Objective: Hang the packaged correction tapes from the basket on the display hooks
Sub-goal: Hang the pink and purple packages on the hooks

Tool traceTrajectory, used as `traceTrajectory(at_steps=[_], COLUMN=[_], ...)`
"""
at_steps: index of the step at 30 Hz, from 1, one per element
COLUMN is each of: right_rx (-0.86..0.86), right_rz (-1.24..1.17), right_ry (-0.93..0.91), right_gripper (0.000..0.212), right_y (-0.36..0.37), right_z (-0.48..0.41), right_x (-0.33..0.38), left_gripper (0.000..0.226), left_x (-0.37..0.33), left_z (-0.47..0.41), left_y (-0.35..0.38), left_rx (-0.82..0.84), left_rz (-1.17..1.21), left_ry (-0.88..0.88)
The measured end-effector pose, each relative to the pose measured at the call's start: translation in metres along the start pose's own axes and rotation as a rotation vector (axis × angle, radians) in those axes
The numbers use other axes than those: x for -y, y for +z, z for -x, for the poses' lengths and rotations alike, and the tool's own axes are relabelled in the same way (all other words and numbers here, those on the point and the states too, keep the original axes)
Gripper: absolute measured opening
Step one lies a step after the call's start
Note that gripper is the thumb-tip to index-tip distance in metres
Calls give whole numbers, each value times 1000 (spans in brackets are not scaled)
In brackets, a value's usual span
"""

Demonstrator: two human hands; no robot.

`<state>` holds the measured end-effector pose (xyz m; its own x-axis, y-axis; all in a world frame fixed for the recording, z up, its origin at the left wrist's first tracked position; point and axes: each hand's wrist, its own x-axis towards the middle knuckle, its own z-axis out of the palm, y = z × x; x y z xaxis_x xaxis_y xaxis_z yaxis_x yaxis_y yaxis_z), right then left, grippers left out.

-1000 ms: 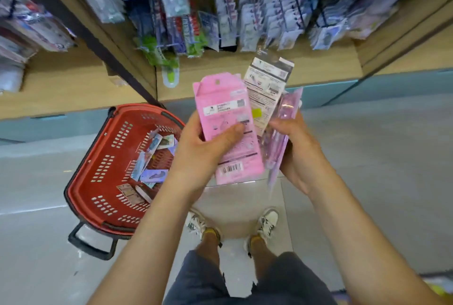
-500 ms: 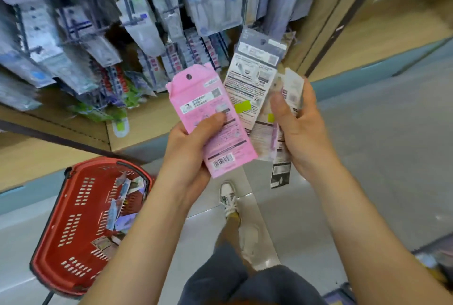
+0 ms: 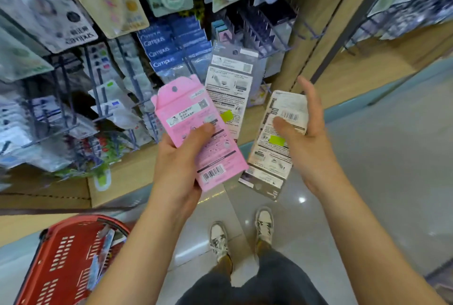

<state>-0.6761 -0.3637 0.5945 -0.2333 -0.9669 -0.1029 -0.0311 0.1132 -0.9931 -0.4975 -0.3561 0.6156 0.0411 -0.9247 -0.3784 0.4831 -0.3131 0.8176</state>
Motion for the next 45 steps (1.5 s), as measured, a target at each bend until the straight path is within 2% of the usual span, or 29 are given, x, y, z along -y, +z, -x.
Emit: traceTrajectory(at_steps=[2,4,6,10,11,14,15,19,22,25,30,33,37,41,45], right_rx=[-41,-64,-41,54,89,183,205,122,103,182,312,256,155,95,-128], right_rz=[118,129,60,-84,-104,-110,-107,10,38,-16,-74,-164,-318,-394,-288], right_ry=[-51,-106,-128,26,45,71,41,-206,-250,-329,-400,-453,-517,-617,-653], right_gripper=[40,32,37,35,41,90,92,51,37,39,57,67,78,60,43], right_y=[-7,-12,-16,-34,-39,-50,-52,-54,-62,-71,-73,-69,-62,-52,-41], right_z=[-17,-31,-44,-57,-60,-71,-73,-80,-87,-89,-91,-88,-88,-88,-93], right_x=[5,16,33,67,73,86,91,109,118,130,141,148,166,197,213], left_gripper=[20,15,18,35,41,48,47,48,46,54,55,64,63,61,69], left_x=[-6,-8,-7,-17,-21,-31,-33,-41,-46,-51,-66,-84,-100,-120,-147], left_z=[-6,-10,-13,-24,-26,-29,-29,-26,-23,-19,-17,-11,-4,3,6], left_y=[13,29,48,83,92,115,122,145,150,153,164,171,182,202,218], left_rx=[43,76,71,153,190,198,179,161,221,286,332,311,226,156,56], left_rz=[-6,-32,-73,-221,-265,-298,-295,-442,-392,-297,-244,-382,-521,-544,-572], left_ry=[-19,-44,-29,-5,-9,28,52,219,169,108,133,266,583,790,978])
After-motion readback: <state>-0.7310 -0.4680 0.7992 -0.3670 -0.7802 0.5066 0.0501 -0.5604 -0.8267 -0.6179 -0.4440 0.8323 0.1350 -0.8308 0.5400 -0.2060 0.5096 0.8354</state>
